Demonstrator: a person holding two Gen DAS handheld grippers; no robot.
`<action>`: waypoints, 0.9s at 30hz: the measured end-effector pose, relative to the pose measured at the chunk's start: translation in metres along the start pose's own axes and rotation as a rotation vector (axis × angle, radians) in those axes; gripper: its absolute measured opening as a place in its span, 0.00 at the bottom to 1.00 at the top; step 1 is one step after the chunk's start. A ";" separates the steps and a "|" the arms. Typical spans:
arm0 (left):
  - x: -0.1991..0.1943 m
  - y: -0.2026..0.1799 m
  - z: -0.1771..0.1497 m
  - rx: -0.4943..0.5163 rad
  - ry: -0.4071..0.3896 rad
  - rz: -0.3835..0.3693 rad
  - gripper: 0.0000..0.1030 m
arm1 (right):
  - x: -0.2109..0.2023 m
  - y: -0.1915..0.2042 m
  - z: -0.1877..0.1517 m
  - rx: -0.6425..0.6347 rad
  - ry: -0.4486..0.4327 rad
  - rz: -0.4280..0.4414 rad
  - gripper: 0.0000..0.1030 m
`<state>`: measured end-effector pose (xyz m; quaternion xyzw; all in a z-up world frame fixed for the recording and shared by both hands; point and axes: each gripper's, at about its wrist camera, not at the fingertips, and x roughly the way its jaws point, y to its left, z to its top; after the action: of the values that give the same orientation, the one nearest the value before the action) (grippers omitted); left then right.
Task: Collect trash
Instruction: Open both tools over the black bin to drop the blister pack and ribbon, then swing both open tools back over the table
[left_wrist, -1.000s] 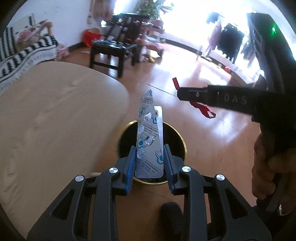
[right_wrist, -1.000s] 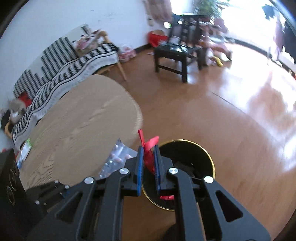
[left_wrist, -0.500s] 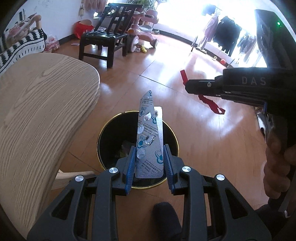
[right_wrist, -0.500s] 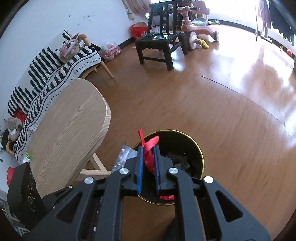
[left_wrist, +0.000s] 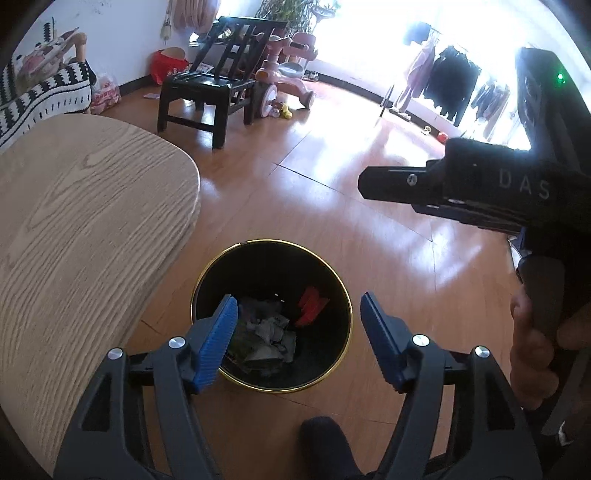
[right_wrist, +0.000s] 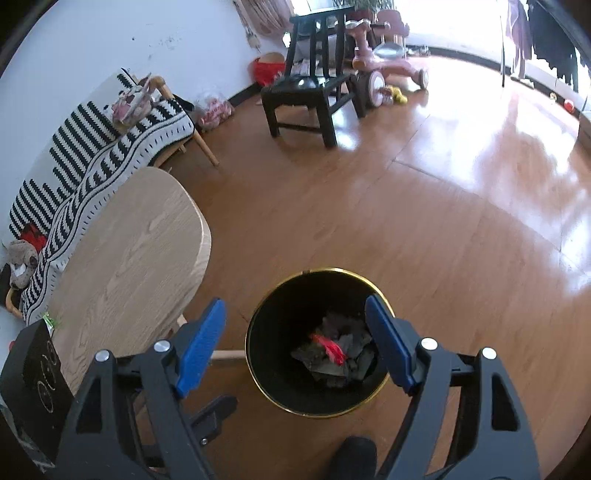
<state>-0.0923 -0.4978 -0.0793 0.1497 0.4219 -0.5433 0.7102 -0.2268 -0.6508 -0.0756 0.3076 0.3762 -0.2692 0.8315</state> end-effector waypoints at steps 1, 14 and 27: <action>-0.002 0.000 0.000 0.001 -0.004 0.002 0.69 | 0.000 0.001 0.000 0.000 -0.002 0.004 0.73; -0.079 0.045 -0.010 -0.020 -0.082 0.118 0.90 | 0.001 0.069 0.005 -0.097 -0.019 0.039 0.84; -0.248 0.206 -0.091 -0.226 -0.205 0.456 0.92 | 0.035 0.295 -0.029 -0.347 0.019 0.233 0.88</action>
<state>0.0395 -0.2015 0.0048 0.1048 0.3611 -0.3311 0.8654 -0.0198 -0.4411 -0.0272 0.2035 0.3865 -0.0993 0.8941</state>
